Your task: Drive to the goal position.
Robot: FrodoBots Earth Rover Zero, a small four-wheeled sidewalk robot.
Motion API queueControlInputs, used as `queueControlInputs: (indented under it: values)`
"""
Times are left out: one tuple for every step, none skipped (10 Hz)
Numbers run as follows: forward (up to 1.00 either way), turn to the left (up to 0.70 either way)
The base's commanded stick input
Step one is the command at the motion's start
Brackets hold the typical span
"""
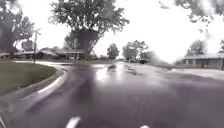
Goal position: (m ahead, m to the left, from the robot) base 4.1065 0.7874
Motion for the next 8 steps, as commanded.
queueControlInputs:
  values:
    - [0.50,0.26]
    - [0.50,0.00]
    - [0.50,0.00]
    - [0.50,0.00]
    - [0.50,0.00]
    - [0.50,0.00]
    - [0.50,0.00]
    - [0.50,0.14]
